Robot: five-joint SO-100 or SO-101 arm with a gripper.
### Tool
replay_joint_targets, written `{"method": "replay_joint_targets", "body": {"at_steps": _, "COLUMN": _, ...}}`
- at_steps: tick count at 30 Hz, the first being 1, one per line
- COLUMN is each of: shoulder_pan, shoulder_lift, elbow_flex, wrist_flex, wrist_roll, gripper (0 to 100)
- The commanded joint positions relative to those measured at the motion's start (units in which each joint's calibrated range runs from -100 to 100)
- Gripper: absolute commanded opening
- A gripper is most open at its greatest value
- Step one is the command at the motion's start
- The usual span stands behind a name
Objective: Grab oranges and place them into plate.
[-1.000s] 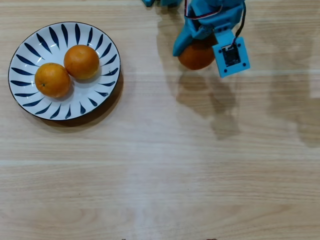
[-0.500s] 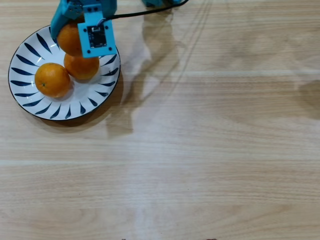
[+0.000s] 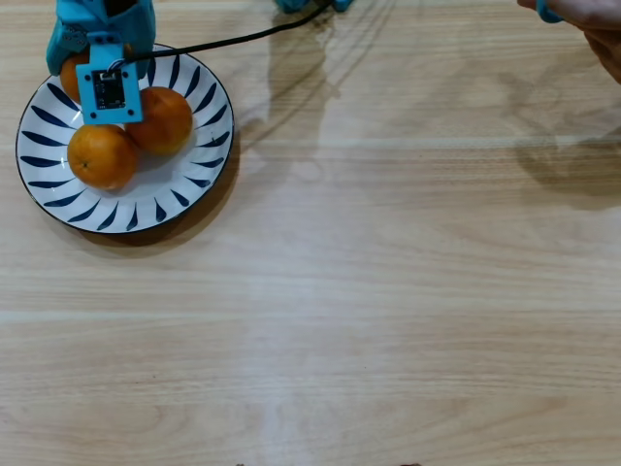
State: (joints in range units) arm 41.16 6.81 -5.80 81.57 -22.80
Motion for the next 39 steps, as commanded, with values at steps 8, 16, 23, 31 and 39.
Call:
{"method": "replay_joint_targets", "body": {"at_steps": 8, "shoulder_pan": -0.35, "shoulder_lift": -0.73, "elbow_flex": -2.39, "wrist_flex": -1.08, "wrist_roll": -0.26, "gripper": 48}}
{"method": "replay_joint_targets", "body": {"at_steps": 16, "shoulder_pan": -2.77, "shoulder_lift": -1.07, "elbow_flex": -2.39, "wrist_flex": -0.22, "wrist_roll": -1.56, "gripper": 39}}
{"method": "replay_joint_targets", "body": {"at_steps": 23, "shoulder_pan": -10.27, "shoulder_lift": -3.77, "elbow_flex": -1.58, "wrist_flex": -0.22, "wrist_roll": -0.26, "gripper": 5}}
{"method": "replay_joint_targets", "body": {"at_steps": 31, "shoulder_pan": -24.46, "shoulder_lift": -19.75, "elbow_flex": 13.72, "wrist_flex": -7.7, "wrist_roll": 11.09, "gripper": 2}}
{"method": "replay_joint_targets", "body": {"at_steps": 39, "shoulder_pan": -41.0, "shoulder_lift": -47.39, "elbow_flex": 53.38, "wrist_flex": -27.03, "wrist_roll": 15.79, "gripper": 2}}
